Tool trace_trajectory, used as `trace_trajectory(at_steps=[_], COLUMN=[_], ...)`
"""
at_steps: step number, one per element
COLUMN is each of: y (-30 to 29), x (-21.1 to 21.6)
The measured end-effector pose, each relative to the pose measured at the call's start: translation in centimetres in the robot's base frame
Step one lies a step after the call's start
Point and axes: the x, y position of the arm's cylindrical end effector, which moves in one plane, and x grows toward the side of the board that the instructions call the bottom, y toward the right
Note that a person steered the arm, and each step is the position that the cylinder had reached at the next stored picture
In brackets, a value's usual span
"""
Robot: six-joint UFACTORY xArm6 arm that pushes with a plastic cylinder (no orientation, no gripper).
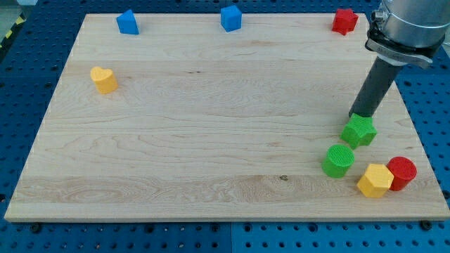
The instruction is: Point your arm at the red star
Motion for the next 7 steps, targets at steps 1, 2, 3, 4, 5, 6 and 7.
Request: trace_trajectory(at_steps=[1,2,3,4,5,6,7], y=[-0.1,-0.5,-0.6,-2.3,-4.3,-4.3,-6.7], x=[1.8,3.7,4.4,2.2,0.9,0.8,-1.8])
